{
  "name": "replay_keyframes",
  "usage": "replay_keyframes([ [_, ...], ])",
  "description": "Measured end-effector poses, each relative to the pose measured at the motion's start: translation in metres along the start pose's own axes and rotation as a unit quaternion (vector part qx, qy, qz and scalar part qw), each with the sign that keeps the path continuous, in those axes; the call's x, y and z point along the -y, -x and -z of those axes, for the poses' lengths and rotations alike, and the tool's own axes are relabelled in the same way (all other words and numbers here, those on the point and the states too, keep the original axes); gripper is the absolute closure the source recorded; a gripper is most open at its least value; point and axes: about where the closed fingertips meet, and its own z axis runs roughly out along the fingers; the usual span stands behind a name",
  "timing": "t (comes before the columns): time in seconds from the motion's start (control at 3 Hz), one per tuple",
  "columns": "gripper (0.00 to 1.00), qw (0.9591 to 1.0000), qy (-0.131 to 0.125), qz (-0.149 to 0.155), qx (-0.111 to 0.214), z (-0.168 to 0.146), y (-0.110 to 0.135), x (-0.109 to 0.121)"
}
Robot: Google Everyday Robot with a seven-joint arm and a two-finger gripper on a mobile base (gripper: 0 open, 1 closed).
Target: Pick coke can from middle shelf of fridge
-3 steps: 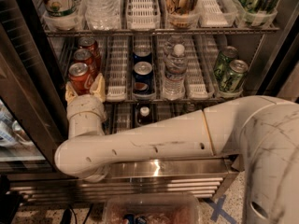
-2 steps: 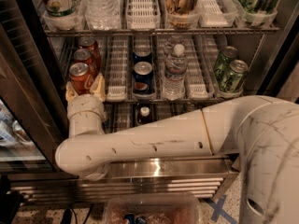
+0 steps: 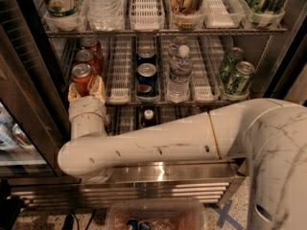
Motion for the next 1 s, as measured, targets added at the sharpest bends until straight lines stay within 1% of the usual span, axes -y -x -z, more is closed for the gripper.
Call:
replay_keyframes([
  [0.33, 1.0, 1.0, 0.0, 0.0, 0.0, 0.0, 0.0, 0.0],
  [0.67, 1.0, 1.0, 0.0, 0.0, 0.0, 0.0, 0.0, 0.0],
  [1.0, 1.0, 0.9999, 0.006, -0.012, -0.005, -0.0001, 0.003, 0.0011],
])
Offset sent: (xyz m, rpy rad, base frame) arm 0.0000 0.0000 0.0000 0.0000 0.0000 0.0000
